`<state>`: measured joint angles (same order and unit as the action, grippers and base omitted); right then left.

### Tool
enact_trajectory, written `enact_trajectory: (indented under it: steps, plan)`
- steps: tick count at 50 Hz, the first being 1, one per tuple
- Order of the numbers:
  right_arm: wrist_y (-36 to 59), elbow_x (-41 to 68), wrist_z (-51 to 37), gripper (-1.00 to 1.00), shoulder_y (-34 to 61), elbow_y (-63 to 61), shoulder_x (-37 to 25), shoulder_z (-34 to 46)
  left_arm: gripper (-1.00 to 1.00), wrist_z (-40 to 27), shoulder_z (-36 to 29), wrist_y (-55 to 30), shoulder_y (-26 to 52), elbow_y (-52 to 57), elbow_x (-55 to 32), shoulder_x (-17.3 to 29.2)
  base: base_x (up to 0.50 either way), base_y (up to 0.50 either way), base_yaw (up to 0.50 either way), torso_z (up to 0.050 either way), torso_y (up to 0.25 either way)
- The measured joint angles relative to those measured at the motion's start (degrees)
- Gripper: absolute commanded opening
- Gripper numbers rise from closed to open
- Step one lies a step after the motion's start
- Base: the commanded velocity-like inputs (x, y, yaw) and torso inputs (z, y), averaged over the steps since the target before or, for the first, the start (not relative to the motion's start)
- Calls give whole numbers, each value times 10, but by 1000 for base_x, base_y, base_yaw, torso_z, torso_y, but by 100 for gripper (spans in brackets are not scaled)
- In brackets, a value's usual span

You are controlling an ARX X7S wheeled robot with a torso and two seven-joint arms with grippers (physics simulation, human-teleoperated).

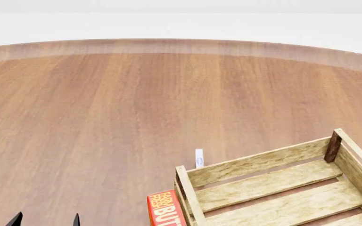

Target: Pick up the tomato sauce, and put it in the wooden tray.

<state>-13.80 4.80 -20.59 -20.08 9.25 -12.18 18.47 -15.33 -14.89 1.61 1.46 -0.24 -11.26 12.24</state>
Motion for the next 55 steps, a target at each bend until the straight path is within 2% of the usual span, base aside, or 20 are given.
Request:
enact_trajectory:
  steps: [44,45,55]
  plan:
    - [15,24,2,100,29,15,-3,10,100,-10,-11,2,2,0,-6,7,0,0,0,0,0]
    - [15,24,2,-100,29,15,-4,10,100,-10,-11,2,2,0,-6,8,0,0,0,0,0]
    - [9,35,2,-100,29,17,-6,12,100,-13,-14,1,2,2,-8,10,0,0,0,0,0]
